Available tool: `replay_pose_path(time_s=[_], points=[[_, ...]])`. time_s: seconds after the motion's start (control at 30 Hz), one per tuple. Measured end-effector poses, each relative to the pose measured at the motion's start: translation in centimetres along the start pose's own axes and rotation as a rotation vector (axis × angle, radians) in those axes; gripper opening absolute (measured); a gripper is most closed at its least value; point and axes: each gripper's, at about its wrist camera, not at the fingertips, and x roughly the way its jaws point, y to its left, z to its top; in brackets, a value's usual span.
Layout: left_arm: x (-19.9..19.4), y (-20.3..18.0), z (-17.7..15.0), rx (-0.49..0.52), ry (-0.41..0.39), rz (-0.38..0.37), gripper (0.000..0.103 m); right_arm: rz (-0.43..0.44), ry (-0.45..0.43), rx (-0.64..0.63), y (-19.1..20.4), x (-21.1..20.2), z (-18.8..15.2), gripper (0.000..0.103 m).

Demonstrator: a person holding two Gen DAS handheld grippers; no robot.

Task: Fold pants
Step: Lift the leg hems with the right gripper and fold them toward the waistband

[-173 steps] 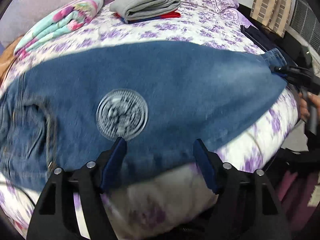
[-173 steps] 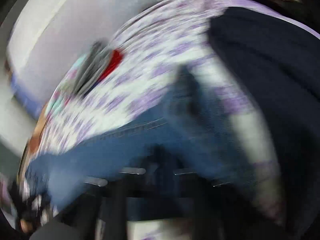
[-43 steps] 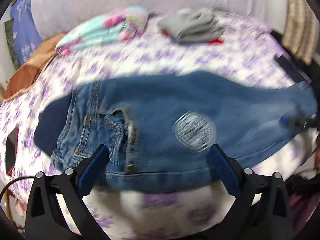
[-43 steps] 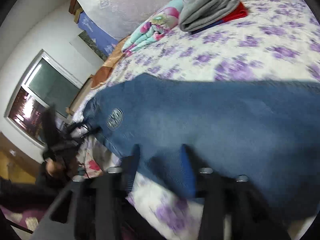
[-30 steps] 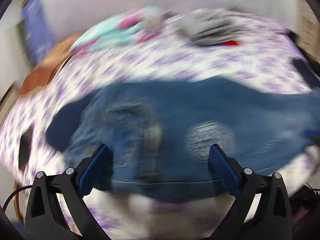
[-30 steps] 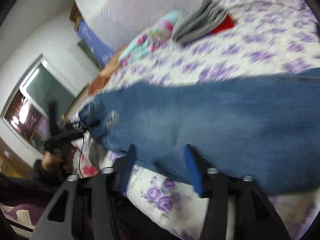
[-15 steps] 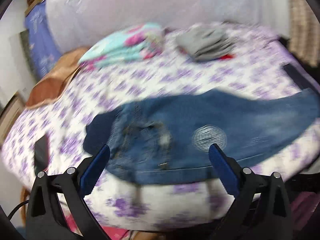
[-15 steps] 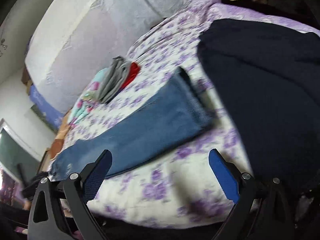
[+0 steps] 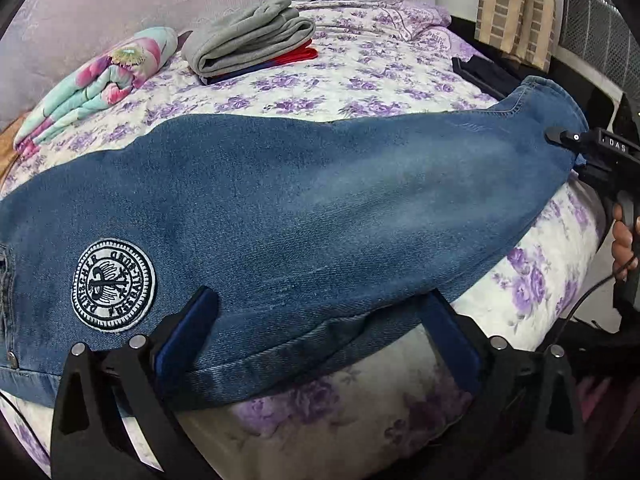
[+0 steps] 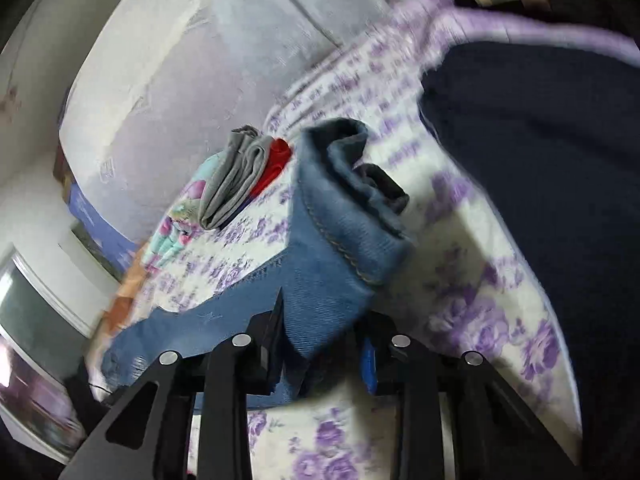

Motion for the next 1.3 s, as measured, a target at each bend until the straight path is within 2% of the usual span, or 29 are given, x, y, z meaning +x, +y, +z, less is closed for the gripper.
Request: replay_pose_path(time_s=[0.07, 0.2, 0.23, 0.3, 0.37, 0.4, 0.43, 0.47, 0.5, 0.53, 0.57, 0.6, 0.7, 0.8, 0.93, 0.97, 1.0, 1.03, 1.07, 1.1, 1.17, 1.23, 1.3], points=[[-0.5, 0.4, -0.1, -0.019, -0.014, -0.015, 0.099, -0.019, -0.037, -0.126, 3.4, -0.9, 0.4, 0.031], [-2.2, 1.6, -0.4, -0.063, -0.057, -0.018, 0.099, 0.035, -0.061, -0.46, 13.5, -1.2, 0.3, 0.031], [-2.7, 2.2, -0.6, -0.086, -0.072, -0.011, 0.099, 0.079, -0.036, -0.557, 16.9, -0.6, -0.5, 0.031], [-3.6, 3.3, -1.0, -0.122, -0.088, -0.005, 0.099, 0.128, 0.007, -0.665, 20.4, 0.8, -1.8, 0.031], [-4.1, 4.1, -1.6, -0.15, -0.09, 0.009, 0.099, 0.145, 0.128, -0.817, 24.0, 4.3, -5.0, 0.027], [-4.4, 4.6, -2.0, -0.166, -0.087, 0.017, 0.099, 0.128, 0.184, -0.858, 24.8, 5.9, -6.4, 0.03], [-4.5, 5.0, -2.4, -0.176, -0.084, 0.017, 0.099, 0.075, 0.302, -0.937, 25.4, 9.1, -9.2, 0.031], [-4.7, 5.2, -2.6, -0.18, -0.084, 0.02, 0.099, 0.035, 0.346, -0.969, 25.4, 10.4, -10.6, 0.034], [-4.9, 5.4, -2.9, -0.179, -0.084, 0.022, 0.099, -0.006, 0.311, -1.025, 25.4, 10.7, -12.1, 0.037], [-5.1, 5.5, -3.0, -0.175, -0.085, 0.023, 0.099, -0.008, 0.276, -1.057, 25.7, 10.2, -12.5, 0.042], [-5.4, 5.5, -3.3, -0.167, -0.089, 0.024, 0.099, 0.013, 0.27, -1.067, 25.9, 9.6, -12.5, 0.045], [-5.5, 5.5, -3.4, -0.166, -0.091, 0.024, 0.099, 0.052, 0.279, -1.049, 26.0, 9.1, -12.2, 0.056], [-5.3, 5.8, -3.5, -0.168, -0.091, 0.019, 0.099, 0.183, 0.247, -0.952, 25.7, 6.3, -9.6, 0.069], [-5.0, 5.7, -3.4, -0.168, -0.093, 0.022, 0.099, 0.291, 0.212, -0.919, 26.1, 4.0, -8.3, 0.07], [-4.9, 5.7, -3.4, -0.172, -0.095, 0.021, 0.099, 0.259, 0.253, -0.887, 27.0, 6.0, -7.5, 0.07], [-4.9, 5.7, -3.4, -0.173, -0.095, 0.019, 0.099, 0.252, 0.295, -0.875, 26.9, 7.3, -7.7, 0.067], [-5.0, 5.8, -3.4, -0.174, -0.094, 0.018, 0.099, 0.237, 0.358, -0.864, 26.7, 8.8, -8.2, 0.038], [-5.0, 5.8, -3.5, -0.175, -0.094, 0.018, 0.099, 0.233, 0.415, -0.844, 26.2, 10.1, -8.5, 0.018], [-5.0, 5.8, -3.5, -0.175, -0.093, 0.02, 0.099, 0.239, 0.447, -0.8, 25.7, 10.9, -8.4, 0.017], [-5.0, 5.7, -3.5, -0.175, -0.092, 0.021, 0.099, 0.262, 0.436, -0.762, 25.3, 10.8, -7.9, 0.017], [-5.1, 5.7, -3.6, -0.173, -0.094, 0.021, 0.099, 0.323, 0.327, -0.727, 25.5, 8.4, -5.9, 0.015], [-5.1, 5.7, -3.6, -0.176, -0.094, 0.022, 0.099, 0.392, 0.273, -0.741, 26.1, 6.4, -5.0, 0.016], [-5.0, 5.6, -3.6, -0.176, -0.091, 0.028, 0.099, 0.422, 0.278, -0.806, 27.0, 5.4, -5.5, 0.016]])
